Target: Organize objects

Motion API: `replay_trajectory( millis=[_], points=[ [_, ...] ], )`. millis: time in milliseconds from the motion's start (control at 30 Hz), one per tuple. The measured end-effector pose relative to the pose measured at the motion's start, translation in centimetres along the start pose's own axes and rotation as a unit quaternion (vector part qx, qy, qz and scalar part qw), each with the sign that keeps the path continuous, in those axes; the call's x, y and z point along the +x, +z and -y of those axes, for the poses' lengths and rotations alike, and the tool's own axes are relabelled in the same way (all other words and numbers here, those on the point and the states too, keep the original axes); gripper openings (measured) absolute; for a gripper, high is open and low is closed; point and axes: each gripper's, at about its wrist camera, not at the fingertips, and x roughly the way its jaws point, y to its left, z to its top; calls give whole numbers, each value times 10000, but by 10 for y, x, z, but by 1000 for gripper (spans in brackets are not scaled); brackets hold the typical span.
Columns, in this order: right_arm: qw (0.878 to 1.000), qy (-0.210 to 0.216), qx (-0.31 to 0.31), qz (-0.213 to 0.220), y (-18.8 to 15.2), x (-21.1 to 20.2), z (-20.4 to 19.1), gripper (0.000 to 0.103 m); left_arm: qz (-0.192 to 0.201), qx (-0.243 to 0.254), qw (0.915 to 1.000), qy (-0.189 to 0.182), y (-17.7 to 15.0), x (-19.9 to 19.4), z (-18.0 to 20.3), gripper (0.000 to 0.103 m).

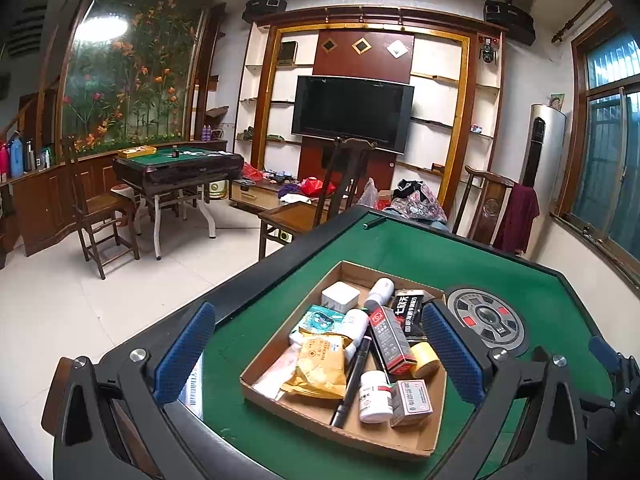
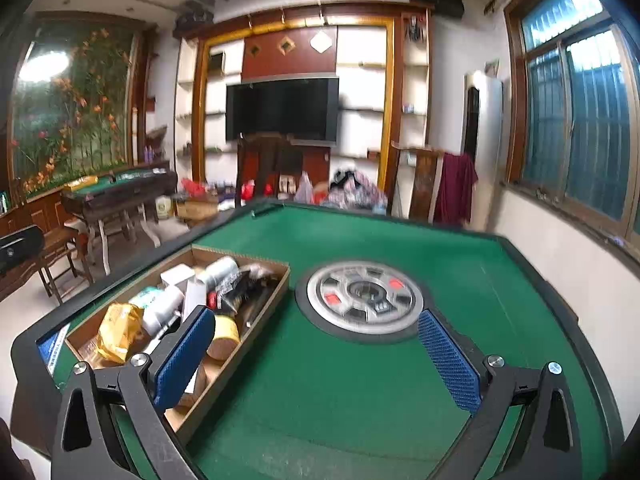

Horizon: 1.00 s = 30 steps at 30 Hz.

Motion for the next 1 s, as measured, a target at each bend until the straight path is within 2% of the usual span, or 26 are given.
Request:
replay_trajectory(
  millis=[67, 133, 267, 300, 367, 467, 733, 1000],
  points=[
    [9998, 18, -69, -180, 0, 6, -2, 103, 14, -13, 10000, 29, 0, -1, -3, 103],
    [9992, -208, -151, -294, -3, 13, -3, 103, 32, -3, 10000, 15, -1, -2, -5, 103],
    [9981, -587, -64, 170, -6, -2, 0, 103, -47, -70, 9999, 76, -3, 3, -12, 103],
    [9979, -567, -8, 308, -6, -6, 1, 103, -128, -76, 9996, 222, -4, 6, -13, 103],
    [9987, -451, -40, 248, -5, -3, 1, 103, -301, -36, 9987, 400, -6, 14, -13, 103],
    [9984, -515, -201, -108, -6, 11, -5, 103, -449, -100, 9981, 399, -11, 21, -19, 103],
    [9969, -246, -651, -355, -17, 19, -34, 103, -650, -324, 9969, 305, -21, 35, -36, 103],
    [9930, -135, -1112, -380, -24, 22, -68, 103, -798, -276, 9954, 446, -27, 48, -40, 103]
  ],
)
